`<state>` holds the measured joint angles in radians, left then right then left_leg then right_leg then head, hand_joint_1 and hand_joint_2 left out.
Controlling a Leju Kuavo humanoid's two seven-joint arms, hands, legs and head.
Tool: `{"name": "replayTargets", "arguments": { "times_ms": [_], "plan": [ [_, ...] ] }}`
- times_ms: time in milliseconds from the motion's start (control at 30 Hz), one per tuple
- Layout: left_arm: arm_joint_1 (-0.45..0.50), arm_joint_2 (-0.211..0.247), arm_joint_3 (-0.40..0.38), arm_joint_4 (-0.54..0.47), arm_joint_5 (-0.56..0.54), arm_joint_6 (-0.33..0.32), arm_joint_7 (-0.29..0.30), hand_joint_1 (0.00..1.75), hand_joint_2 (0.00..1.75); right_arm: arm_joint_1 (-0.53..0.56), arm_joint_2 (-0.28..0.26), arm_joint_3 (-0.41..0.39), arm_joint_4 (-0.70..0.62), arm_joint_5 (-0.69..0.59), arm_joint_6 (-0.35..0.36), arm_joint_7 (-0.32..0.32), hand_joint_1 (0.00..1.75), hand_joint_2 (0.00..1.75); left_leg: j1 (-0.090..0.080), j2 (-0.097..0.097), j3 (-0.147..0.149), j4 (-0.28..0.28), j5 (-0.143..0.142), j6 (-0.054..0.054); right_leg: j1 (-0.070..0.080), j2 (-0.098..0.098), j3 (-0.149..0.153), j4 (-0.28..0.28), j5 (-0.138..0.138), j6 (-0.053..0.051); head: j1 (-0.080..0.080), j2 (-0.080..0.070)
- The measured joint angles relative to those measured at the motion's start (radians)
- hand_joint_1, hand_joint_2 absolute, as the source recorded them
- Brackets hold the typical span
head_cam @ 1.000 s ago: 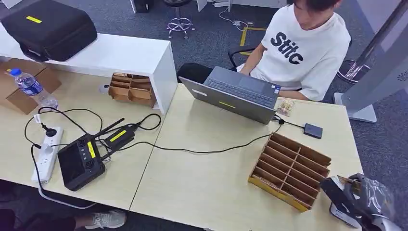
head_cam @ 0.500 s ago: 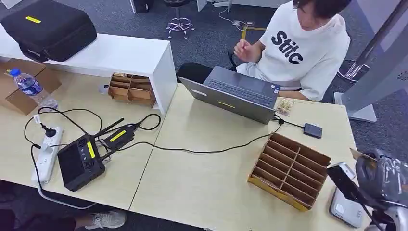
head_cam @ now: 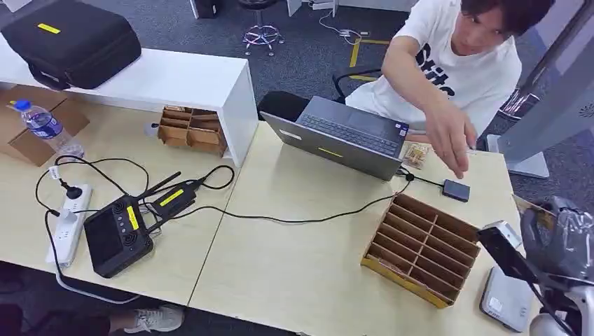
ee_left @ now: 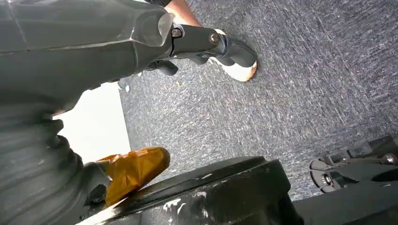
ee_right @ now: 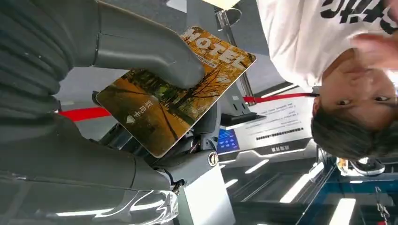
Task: Pass the card to the sensor for recognition and then transmit it.
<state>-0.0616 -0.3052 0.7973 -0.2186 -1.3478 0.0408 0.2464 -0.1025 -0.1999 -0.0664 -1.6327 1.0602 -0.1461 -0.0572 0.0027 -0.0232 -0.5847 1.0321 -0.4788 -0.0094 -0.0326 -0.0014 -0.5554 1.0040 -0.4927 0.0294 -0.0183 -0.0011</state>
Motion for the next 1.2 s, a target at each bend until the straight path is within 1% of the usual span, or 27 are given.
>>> {"name": "replayTargets", "arguments": {
  "times_ms": [133,233,400,500,567,667,733,800,833,867,1033,1200],
  "plan": [
    [0.000,0.000,0.000,0.000,-0.009,-0.006,0.000,0.00,1.75,-0.021,0.000,0.005,0.002,-0.001,0.006,0.001,1.75,1.75,0.000,0.001,-0.001,0.000,0.000,0.000,0.000,0.001,0.000,0.000,0.000,0.000,0.000,0.000],
    [0.000,0.000,0.000,0.000,-0.027,-0.018,0.001,0.00,1.75,-0.132,-0.003,0.030,0.041,-0.002,0.055,0.028,1.75,1.75,0.000,0.007,0.000,0.000,0.000,0.000,0.000,0.006,-0.001,0.001,0.003,-0.001,0.000,0.000],
    [-0.001,0.002,-0.004,0.000,-0.061,-0.037,0.010,0.00,1.75,-0.377,-0.004,0.110,0.193,0.069,0.131,0.105,1.75,1.75,0.000,0.009,0.000,0.000,0.003,-0.002,0.000,0.008,-0.002,0.001,0.006,-0.001,0.000,0.000],
    [-0.003,0.002,-0.015,0.000,-0.086,-0.050,0.017,0.00,1.75,-0.522,0.004,0.178,0.328,0.105,0.188,0.158,1.75,1.75,0.000,0.010,0.000,0.000,0.005,-0.002,0.000,0.010,-0.003,0.001,0.007,-0.001,0.001,0.000],
    [-0.004,0.002,-0.023,0.000,-0.098,-0.060,0.019,0.00,1.75,-0.605,0.019,0.215,0.413,0.129,0.232,0.189,1.75,1.75,0.000,0.009,0.000,0.000,0.006,-0.002,0.000,0.009,-0.003,0.001,0.008,-0.001,0.000,0.000],
    [-0.005,0.002,-0.034,0.000,-0.105,-0.068,0.025,0.00,1.75,-0.661,0.036,0.248,0.491,0.137,0.251,0.203,1.75,1.75,0.001,0.001,-0.003,0.000,0.007,-0.003,0.001,0.001,-0.004,0.002,0.007,-0.001,0.000,0.000],
    [-0.006,0.002,-0.037,0.000,-0.107,-0.069,0.026,0.00,1.75,-0.707,0.052,0.265,0.563,0.128,0.249,0.207,1.75,1.75,0.001,0.000,-0.004,0.000,0.008,-0.003,0.001,0.001,-0.006,0.002,0.007,-0.001,0.000,0.000],
    [-0.006,0.002,-0.038,0.000,-0.107,-0.069,0.027,0.00,1.75,-0.728,0.056,0.276,0.596,0.118,0.245,0.206,1.75,1.75,0.001,-0.003,-0.005,0.000,0.008,-0.003,0.001,-0.002,-0.005,0.002,0.007,-0.001,0.000,0.000],
    [-0.006,0.002,-0.038,0.000,-0.107,-0.069,0.027,0.00,1.75,-0.734,0.059,0.279,0.607,0.114,0.243,0.206,0.80,1.75,0.001,-0.005,-0.006,0.000,0.008,-0.003,0.001,-0.004,-0.005,0.002,0.007,-0.001,0.000,0.000],
    [-0.006,0.002,-0.038,0.000,-0.107,-0.069,0.027,0.00,1.75,-0.738,0.061,0.280,0.615,0.112,0.242,0.204,0.00,1.75,0.001,-0.005,-0.007,0.000,0.008,-0.003,0.001,-0.004,-0.005,0.002,0.007,-0.001,0.000,0.000],
    [-0.006,0.002,-0.038,0.000,-0.107,-0.069,0.027,0.00,1.75,-0.742,0.069,0.284,0.643,0.107,0.241,0.200,0.00,1.75,0.001,-0.005,-0.008,0.000,0.007,-0.002,0.000,-0.004,-0.006,0.001,0.007,-0.001,0.000,0.000],
    [-0.006,0.002,-0.038,0.000,-0.107,-0.069,0.027,0.00,1.75,-0.735,0.069,0.301,0.640,0.125,0.232,0.186,0.00,1.75,0.001,-0.004,-0.007,0.000,0.008,-0.002,0.000,-0.003,-0.007,0.001,0.007,-0.001,0.000,0.000]
  ]
}}
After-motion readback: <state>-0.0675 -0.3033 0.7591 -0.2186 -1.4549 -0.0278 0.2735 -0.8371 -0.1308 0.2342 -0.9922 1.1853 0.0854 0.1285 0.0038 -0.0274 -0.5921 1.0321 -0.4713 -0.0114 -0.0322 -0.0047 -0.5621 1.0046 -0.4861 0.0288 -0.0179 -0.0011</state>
